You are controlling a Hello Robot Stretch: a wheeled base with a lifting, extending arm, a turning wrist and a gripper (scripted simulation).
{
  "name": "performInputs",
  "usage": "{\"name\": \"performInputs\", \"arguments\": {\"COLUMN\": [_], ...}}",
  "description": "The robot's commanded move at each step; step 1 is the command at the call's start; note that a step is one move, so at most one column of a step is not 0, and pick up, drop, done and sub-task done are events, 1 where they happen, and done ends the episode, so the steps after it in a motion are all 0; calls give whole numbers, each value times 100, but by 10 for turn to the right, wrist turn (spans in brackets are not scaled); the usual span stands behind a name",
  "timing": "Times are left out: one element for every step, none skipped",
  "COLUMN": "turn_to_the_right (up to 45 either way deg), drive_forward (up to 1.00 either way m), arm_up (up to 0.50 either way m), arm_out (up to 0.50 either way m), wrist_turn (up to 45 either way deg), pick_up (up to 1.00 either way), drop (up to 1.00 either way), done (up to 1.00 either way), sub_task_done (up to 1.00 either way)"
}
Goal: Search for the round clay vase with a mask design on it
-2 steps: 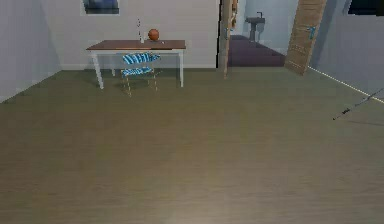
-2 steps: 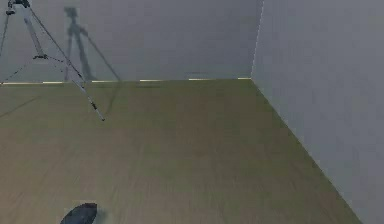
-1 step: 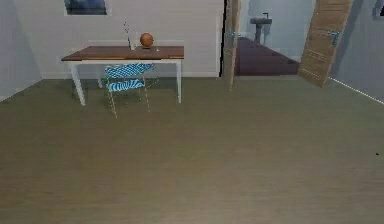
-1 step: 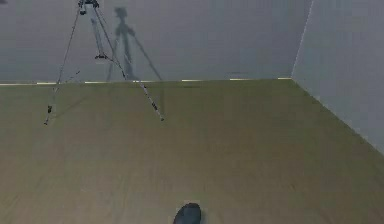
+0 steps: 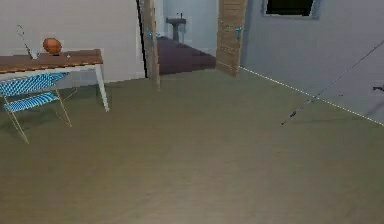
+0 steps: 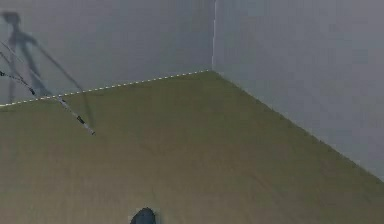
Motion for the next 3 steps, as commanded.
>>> {"name": "performInputs", "arguments": {"turn_to_the_right": [0,0,30], "drive_forward": [100,100,0], "arm_up": [0,0,0], "arm_out": [0,0,0], "wrist_turn": [0,0,0], "pick_up": [0,0,0], "drop": [0,0,0], "done": [0,0,0], "sub_task_done": [0,0,0]}}
